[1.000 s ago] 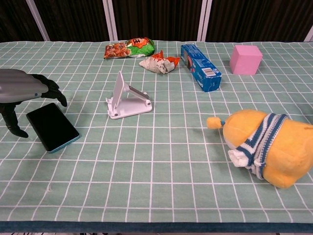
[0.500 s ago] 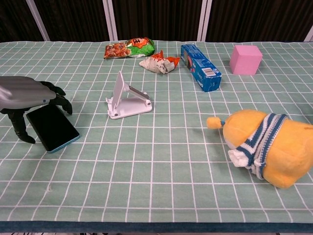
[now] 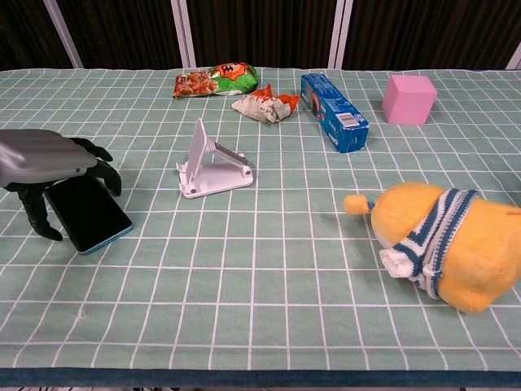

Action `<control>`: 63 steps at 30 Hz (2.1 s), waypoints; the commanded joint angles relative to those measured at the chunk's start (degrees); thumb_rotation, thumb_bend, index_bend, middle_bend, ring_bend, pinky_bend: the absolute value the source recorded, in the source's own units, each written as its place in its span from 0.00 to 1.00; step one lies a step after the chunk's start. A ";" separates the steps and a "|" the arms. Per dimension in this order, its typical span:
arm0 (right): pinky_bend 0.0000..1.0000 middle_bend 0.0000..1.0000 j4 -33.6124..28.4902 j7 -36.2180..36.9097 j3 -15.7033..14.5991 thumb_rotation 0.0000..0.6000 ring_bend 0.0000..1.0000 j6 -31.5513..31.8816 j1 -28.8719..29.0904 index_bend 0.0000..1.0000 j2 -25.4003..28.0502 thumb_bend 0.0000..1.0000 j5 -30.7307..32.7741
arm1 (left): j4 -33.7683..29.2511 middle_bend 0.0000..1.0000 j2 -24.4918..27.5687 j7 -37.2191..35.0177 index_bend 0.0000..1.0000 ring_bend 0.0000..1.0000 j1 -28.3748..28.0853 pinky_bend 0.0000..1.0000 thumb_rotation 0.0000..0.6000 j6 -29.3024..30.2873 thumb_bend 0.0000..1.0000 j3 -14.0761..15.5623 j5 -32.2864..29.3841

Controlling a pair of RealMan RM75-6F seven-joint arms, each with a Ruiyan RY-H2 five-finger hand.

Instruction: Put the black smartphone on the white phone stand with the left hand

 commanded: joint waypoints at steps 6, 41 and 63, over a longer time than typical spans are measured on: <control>0.12 0.00 -0.02 -0.02 -0.01 1.00 0.00 0.03 0.00 0.00 0.01 0.35 -0.03 | 0.19 0.24 -0.24 -0.34 0.25 0.00 -0.46 0.00 1.00 0.16 0.08 0.56 0.08; 0.12 0.00 -0.04 -0.17 -0.04 1.00 0.00 0.19 -0.04 0.00 -0.01 0.35 -0.04 | 2.54 0.48 -2.35 -2.58 0.47 0.02 -0.55 0.00 1.00 1.34 0.26 2.85 2.13; 0.12 0.00 -0.03 0.09 -0.05 1.00 0.00 0.22 -0.06 0.00 0.00 0.35 -0.12 | -2.05 0.61 1.43 -3.31 0.60 0.08 -0.15 0.00 1.00 5.45 0.51 1.30 6.68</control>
